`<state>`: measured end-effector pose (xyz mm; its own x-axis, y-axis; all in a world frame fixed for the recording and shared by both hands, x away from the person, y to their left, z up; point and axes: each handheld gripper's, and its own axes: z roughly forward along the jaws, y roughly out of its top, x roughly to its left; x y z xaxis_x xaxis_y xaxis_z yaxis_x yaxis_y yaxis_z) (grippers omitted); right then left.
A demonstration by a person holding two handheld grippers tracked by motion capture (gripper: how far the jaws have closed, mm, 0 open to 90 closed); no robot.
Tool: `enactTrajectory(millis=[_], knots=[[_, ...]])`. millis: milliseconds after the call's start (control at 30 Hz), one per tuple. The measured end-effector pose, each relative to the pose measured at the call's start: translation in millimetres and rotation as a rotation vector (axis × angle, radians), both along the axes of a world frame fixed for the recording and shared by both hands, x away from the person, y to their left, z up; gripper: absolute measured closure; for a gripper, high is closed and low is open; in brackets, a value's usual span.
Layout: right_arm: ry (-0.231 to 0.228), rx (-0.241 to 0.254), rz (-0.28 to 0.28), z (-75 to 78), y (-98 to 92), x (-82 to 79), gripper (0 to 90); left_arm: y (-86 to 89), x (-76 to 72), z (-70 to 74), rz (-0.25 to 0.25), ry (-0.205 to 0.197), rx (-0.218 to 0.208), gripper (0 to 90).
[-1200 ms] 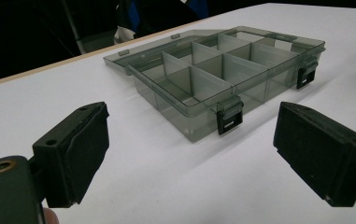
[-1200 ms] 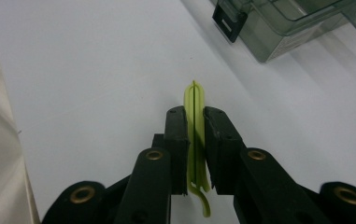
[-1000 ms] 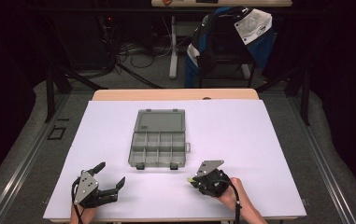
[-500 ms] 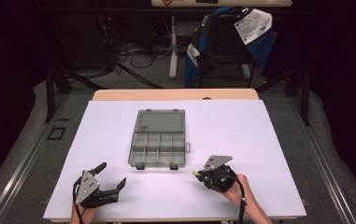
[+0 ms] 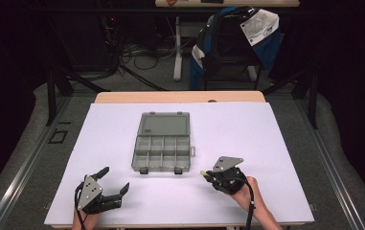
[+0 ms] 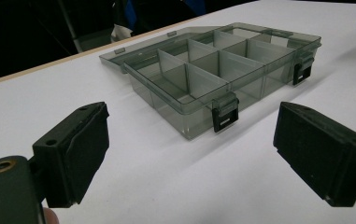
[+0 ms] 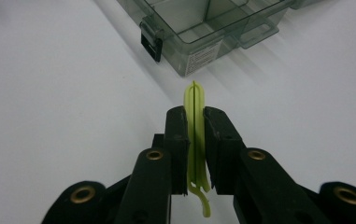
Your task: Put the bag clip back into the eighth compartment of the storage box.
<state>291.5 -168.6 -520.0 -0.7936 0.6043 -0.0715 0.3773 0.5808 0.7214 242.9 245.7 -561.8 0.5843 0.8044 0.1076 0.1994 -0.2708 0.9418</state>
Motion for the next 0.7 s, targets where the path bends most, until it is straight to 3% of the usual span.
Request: enactTrajectory(millis=[700], knots=[[-0.043, 0.019, 0.012, 16.7, 8.3, 13.3, 80.1, -0.9, 1.7, -1.3, 0.004, 0.007, 0.001, 10.5]])
